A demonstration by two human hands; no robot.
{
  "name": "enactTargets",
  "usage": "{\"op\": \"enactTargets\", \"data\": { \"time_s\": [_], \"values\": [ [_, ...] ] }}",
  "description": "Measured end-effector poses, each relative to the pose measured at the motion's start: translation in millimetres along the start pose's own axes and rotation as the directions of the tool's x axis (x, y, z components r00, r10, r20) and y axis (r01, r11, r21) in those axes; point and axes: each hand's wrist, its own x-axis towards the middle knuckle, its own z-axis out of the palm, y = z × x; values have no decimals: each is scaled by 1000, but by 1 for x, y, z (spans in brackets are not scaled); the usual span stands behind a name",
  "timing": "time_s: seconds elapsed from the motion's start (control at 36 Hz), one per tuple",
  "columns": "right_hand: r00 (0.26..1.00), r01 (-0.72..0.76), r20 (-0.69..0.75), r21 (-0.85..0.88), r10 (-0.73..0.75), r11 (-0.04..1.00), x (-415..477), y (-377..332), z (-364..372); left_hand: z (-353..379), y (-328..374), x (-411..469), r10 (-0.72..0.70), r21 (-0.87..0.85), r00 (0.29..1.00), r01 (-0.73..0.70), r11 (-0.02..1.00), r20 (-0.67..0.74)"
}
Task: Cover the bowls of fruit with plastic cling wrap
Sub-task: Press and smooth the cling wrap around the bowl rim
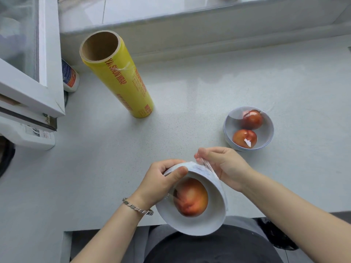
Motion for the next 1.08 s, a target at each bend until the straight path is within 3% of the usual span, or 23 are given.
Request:
{"op": "enactTargets", "data": {
  "time_s": [0.17,0.36,0.47,0.53,0.58,0.64,0.69,0.78,0.83,0.89,1.08],
  "values": [
    [967,42,-233,-256,-104,966,5,4,4,0,4,-2,48,16,997,-47,999,-55],
    [973,-133,-220,-314,64,940,7,4,1,0,2,-7,84,58,991,-78,995,-105],
    [961,-170,-267,-368,71,914,6,9,-5,0,1,-9,114,49,985,-108,993,-126],
    [963,-110,-268,-361,10,926,4,8,-8,-2,3,-8,124,34,981,-120,992,-152],
    [937,82,-286,-373,-199,924,0,5,-14,-4,5,-6,134,36,976,-130,991,-174],
    [861,325,-222,-453,-458,830,-10,-3,-16,-5,7,-5,142,48,973,-136,990,-184],
    [775,533,11,-548,-632,644,-27,-8,-11,-7,7,-4,144,65,972,-134,989,-186],
    [666,655,366,-704,-650,275,-41,2,-4,-6,8,-2,146,76,971,-134,988,-188],
    [693,626,424,-755,-583,195,-39,9,-5,-5,9,-2,150,79,972,-137,987,-184],
    [741,583,403,-782,-537,219,-37,7,-3,-3,9,-2,142,59,973,-133,989,-185],
    [909,397,274,-799,-313,452,-30,-4,3,-1,11,-5,155,16,964,-155,988,-217]
  ]
}}
